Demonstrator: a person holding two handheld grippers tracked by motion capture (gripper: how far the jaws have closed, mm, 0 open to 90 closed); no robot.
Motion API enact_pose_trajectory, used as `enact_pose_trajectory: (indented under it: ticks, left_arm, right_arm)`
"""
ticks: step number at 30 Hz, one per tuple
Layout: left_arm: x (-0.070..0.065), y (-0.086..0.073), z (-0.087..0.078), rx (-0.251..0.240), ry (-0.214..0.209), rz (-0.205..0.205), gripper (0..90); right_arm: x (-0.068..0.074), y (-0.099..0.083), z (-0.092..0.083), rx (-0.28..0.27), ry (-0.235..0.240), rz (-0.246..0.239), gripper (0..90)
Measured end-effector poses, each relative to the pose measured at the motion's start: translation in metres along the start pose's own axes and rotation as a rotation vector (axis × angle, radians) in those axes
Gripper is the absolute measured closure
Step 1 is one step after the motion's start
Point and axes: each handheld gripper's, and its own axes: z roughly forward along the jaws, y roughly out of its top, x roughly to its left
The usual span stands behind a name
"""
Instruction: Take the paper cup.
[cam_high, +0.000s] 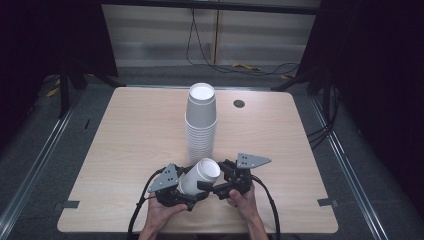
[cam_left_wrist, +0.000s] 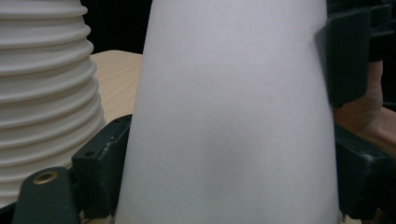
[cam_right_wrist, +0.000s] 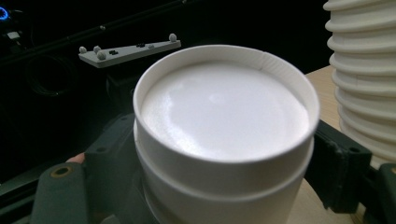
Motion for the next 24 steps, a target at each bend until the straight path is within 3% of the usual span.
enact_pose_trajectory:
  ticks: [8, 18, 24]
  left_arm:
    - [-0.003, 0.000, -0.001, 0.055, 0.010, 0.017, 15.7]
    - [0.005, -0.003, -0.010, 0.055, 0.022, -0.016, 15.7]
    - [0.009, 0.001, -0.017, 0.063, 0.017, -0.013, 15.9]
  right_arm:
    - [-0.002, 0.000, -0.001, 0.004, -0.018, 0.009, 13.6]
    - [-0.002, 0.003, -0.008, 0.000, -0.037, -0.003, 13.6]
    - [-0.001, 0.006, -0.014, 0.006, -0.060, -0.019, 13.7]
